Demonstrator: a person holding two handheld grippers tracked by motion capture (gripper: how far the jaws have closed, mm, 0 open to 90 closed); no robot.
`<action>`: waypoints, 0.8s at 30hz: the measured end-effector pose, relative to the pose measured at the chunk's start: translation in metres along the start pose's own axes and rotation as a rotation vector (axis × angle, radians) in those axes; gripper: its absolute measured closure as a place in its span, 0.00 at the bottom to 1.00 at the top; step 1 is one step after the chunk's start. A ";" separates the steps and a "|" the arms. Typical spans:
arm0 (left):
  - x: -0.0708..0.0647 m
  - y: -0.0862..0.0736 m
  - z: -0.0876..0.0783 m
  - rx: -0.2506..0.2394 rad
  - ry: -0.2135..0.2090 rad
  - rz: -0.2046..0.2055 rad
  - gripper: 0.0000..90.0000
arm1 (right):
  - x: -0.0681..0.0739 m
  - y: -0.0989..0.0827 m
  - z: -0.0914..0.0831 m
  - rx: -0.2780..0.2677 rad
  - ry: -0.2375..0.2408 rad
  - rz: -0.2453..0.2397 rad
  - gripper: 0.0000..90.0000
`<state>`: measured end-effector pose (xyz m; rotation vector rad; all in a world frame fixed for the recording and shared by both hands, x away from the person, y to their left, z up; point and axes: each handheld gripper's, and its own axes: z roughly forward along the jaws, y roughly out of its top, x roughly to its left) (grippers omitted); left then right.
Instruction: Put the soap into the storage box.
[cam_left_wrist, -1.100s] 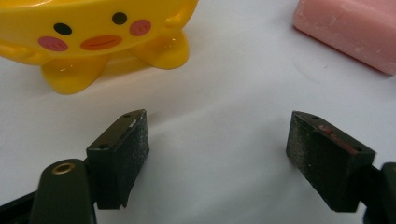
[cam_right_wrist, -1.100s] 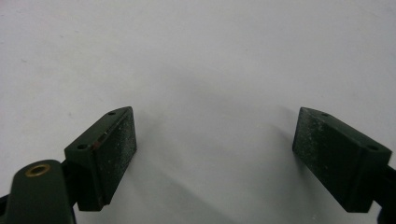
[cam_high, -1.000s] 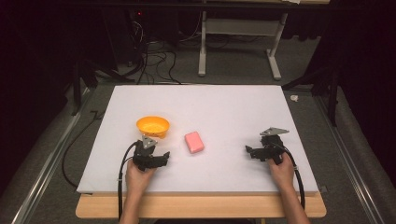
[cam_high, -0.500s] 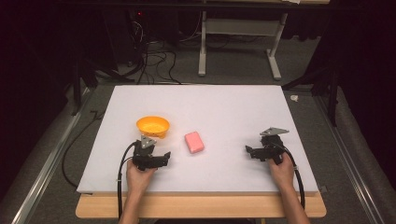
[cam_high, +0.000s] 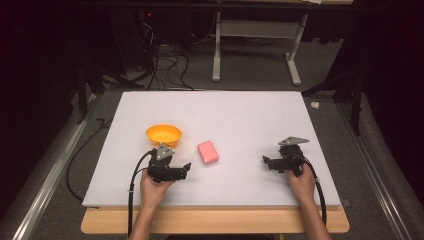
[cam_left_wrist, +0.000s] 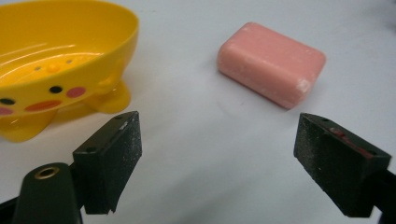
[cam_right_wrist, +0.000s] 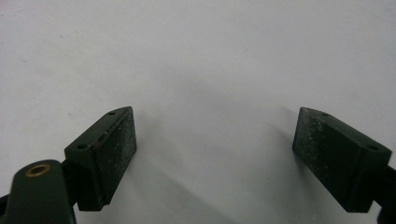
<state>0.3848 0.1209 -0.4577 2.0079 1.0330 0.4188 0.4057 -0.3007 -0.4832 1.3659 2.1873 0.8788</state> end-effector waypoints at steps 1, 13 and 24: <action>-0.002 0.001 0.001 0.000 -0.007 0.007 0.18 | 0.000 0.000 0.000 0.000 0.000 0.000 0.16; -0.017 0.016 0.015 0.005 -0.062 0.028 0.16 | 0.000 0.000 0.000 -0.001 -0.001 0.000 0.16; -0.028 0.034 0.035 0.009 -0.078 0.063 0.12 | 0.000 0.000 0.000 0.001 -0.001 -0.002 0.16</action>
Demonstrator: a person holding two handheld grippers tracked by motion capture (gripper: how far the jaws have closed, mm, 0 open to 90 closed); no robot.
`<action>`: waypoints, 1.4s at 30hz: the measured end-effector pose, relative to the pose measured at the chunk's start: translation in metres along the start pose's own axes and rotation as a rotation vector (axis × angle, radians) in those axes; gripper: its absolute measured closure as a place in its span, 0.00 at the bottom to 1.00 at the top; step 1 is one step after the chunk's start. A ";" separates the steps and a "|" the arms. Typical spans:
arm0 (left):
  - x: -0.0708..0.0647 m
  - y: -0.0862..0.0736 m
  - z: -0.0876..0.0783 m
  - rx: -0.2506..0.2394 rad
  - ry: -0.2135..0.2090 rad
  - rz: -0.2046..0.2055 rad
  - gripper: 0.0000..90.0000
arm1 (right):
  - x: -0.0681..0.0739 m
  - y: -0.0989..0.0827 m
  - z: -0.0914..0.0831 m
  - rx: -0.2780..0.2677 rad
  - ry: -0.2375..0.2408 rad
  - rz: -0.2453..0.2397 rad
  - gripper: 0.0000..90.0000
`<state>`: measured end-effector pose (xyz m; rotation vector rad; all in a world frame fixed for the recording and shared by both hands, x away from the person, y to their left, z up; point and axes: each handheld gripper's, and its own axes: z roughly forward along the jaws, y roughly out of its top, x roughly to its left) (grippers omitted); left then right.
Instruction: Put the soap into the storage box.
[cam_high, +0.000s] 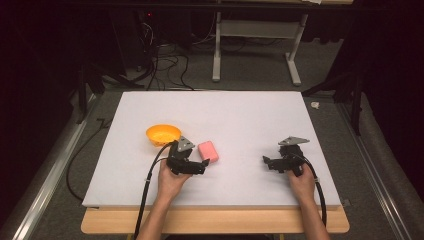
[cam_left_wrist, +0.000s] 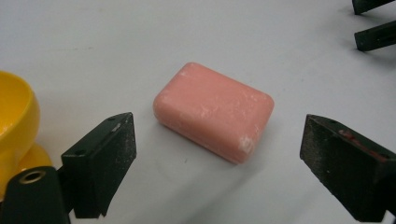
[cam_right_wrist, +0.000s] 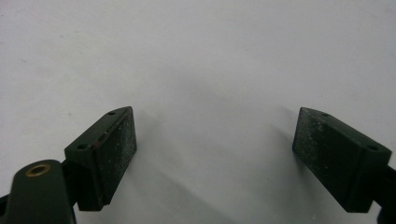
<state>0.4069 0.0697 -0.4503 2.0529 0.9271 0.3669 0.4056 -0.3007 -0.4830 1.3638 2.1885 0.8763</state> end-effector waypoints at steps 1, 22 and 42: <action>0.000 0.000 0.000 0.000 0.000 0.000 0.12 | 0.000 0.000 0.000 0.000 0.000 0.000 0.16; 0.009 0.006 0.031 0.031 -0.010 0.018 0.01 | 0.000 0.000 0.000 0.000 0.000 0.000 0.16; 0.008 0.009 0.055 0.092 -0.033 0.042 0.01 | 0.000 0.000 0.000 0.000 0.000 -0.001 0.16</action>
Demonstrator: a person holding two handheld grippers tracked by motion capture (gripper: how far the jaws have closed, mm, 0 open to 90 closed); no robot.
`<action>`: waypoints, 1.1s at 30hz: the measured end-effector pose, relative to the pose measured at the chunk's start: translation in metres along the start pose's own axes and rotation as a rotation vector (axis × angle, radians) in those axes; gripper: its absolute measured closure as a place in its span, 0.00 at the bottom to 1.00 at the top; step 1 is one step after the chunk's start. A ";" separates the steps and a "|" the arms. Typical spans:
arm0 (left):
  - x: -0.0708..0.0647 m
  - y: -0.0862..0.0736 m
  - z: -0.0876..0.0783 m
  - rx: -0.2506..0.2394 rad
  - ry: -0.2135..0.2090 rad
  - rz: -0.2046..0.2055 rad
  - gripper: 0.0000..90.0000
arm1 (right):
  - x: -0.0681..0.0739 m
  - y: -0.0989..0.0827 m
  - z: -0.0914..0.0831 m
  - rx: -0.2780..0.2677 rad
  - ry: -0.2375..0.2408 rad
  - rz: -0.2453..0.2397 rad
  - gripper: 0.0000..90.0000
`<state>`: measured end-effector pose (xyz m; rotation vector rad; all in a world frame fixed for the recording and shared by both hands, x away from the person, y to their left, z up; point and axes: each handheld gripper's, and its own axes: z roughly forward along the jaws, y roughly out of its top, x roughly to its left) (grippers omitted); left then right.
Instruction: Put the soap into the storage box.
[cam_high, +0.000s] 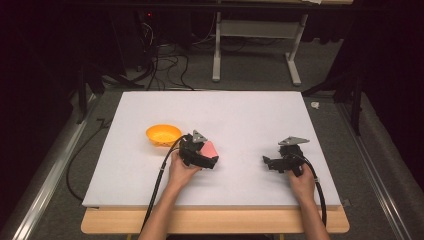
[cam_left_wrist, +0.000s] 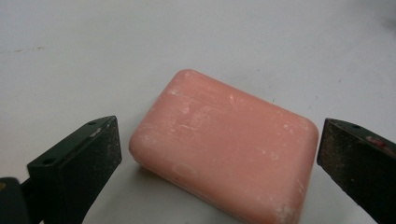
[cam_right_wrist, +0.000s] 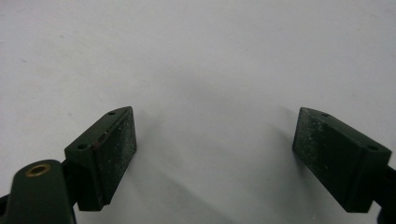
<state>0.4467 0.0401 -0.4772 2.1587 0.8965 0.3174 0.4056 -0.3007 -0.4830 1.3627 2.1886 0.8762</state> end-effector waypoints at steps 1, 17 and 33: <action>0.000 0.000 0.001 -0.002 -0.001 -0.001 0.01 | 0.000 0.000 0.000 0.000 0.000 0.000 0.16; -0.002 -0.002 0.009 0.021 0.010 0.019 0.08 | 0.000 0.000 0.000 0.000 0.000 0.001 0.16; -0.006 -0.002 0.009 0.017 0.033 0.041 0.15 | 0.000 0.000 0.000 0.000 0.001 -0.001 0.16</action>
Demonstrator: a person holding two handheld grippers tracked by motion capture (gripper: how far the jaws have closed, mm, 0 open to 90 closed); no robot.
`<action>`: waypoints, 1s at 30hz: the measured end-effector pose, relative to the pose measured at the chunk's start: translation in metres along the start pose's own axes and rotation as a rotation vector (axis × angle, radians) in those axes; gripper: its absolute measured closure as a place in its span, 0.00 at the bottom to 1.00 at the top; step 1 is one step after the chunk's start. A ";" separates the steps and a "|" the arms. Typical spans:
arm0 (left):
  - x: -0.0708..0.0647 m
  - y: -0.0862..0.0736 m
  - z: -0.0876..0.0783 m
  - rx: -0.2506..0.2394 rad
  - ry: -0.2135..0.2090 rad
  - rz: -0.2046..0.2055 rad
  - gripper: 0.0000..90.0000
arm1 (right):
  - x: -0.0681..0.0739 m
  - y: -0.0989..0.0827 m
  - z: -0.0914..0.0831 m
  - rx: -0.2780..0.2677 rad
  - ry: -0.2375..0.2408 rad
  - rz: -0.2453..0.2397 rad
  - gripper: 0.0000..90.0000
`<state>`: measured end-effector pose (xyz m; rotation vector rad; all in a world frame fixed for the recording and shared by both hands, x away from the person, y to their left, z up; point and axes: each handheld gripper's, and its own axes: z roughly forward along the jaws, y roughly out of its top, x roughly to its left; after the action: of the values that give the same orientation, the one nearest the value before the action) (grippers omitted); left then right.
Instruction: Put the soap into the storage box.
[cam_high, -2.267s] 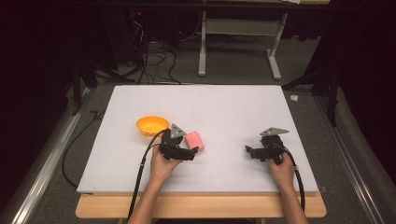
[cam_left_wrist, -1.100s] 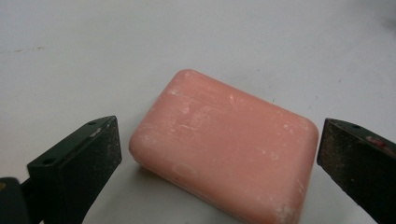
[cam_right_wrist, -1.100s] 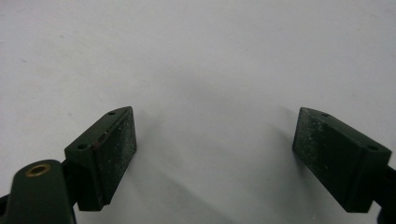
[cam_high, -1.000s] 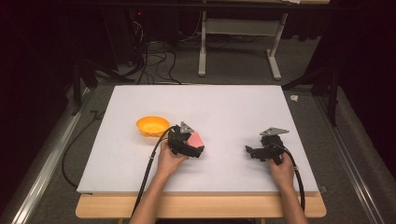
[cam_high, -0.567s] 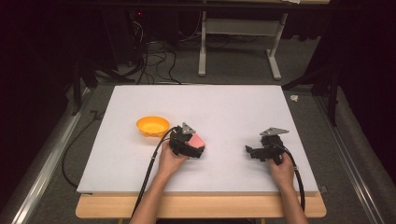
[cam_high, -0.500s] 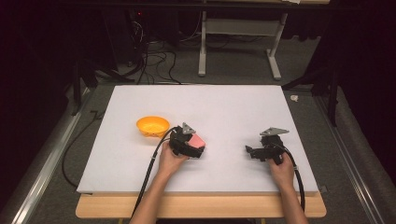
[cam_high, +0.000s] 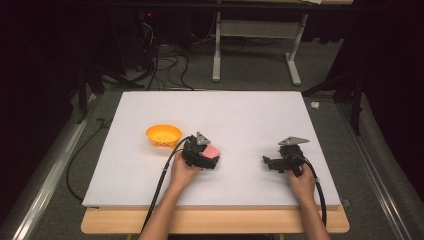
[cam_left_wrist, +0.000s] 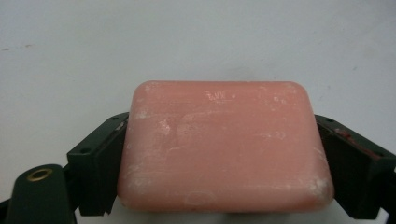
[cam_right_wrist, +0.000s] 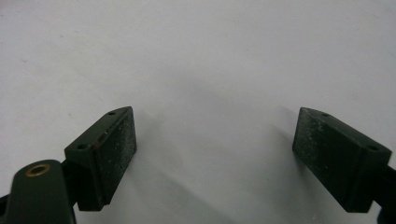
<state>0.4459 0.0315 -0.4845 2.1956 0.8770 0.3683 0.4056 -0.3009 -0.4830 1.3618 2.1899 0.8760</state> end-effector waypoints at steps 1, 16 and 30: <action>0.000 0.000 0.000 0.000 0.000 -0.001 0.15 | 0.000 0.000 0.000 0.000 0.000 0.000 0.16; -0.004 0.002 -0.006 0.002 -0.009 -0.005 0.15 | 0.000 0.000 0.000 -0.002 -0.001 0.004 0.16; 0.000 0.004 -0.034 -0.044 0.014 -0.032 0.15 | 0.000 0.000 0.000 0.000 0.000 0.002 0.16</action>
<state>0.4304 0.0473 -0.4579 2.1389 0.9017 0.3841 0.4056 -0.3008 -0.4830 1.3637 2.1884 0.8767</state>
